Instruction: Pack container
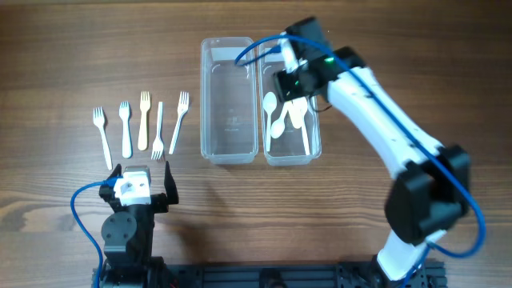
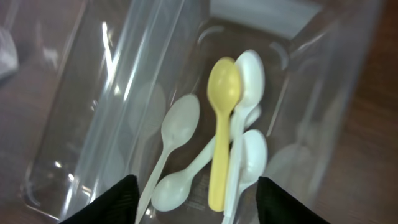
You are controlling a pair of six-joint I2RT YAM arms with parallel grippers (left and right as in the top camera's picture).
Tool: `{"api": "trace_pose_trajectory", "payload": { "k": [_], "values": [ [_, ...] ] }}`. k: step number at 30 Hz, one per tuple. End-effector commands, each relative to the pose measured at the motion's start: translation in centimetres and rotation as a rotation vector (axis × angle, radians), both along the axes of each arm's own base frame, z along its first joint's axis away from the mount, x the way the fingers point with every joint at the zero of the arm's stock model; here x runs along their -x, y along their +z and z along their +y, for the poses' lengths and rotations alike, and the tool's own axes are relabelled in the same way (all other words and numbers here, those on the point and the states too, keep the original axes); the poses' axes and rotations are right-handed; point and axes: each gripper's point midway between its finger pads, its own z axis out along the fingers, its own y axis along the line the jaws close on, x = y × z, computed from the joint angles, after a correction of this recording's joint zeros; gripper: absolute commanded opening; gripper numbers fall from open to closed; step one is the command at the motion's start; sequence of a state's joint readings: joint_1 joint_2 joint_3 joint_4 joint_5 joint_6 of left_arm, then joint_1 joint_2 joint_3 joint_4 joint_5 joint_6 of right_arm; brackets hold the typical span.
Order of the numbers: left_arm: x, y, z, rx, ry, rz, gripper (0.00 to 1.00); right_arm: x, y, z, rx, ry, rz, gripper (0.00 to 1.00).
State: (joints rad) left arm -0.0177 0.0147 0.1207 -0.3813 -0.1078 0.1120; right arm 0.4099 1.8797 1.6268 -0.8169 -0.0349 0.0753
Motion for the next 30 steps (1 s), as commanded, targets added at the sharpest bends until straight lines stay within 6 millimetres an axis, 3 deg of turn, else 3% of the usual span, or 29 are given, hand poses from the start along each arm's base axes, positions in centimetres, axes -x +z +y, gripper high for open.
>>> {"api": "trace_pose_trajectory", "payload": {
  "k": [1,4,7,10,14,30],
  "values": [
    [0.0,-0.1,-0.1,-0.012,-0.008,0.0,1.0,-1.8,8.7,-6.9,-0.012,-0.204,-0.195,0.67],
    [0.0,-0.1,-0.1,-0.011,-0.007,0.0,1.0,-1.8,9.1,-13.6,0.063,-0.341,-0.186,0.75],
    [0.0,-0.1,-0.1,-0.012,-0.008,0.0,1.0,-1.4,8.5,-18.0,0.102,-0.401,-0.148,0.98],
    [0.0,-0.1,-0.1,-0.011,-0.007,0.0,1.0,-1.1,8.1,-22.8,0.117,-0.502,-0.131,1.0],
    [0.0,-0.1,-0.1,-0.012,-0.008,0.0,1.0,-1.0,8.1,-24.4,0.12,-0.539,-0.129,1.0],
    [-0.1,0.2,-0.4,-0.005,-0.027,-0.014,1.0,-1.0,8.2,-24.4,0.119,-0.539,-0.132,1.0]
  ]
}}
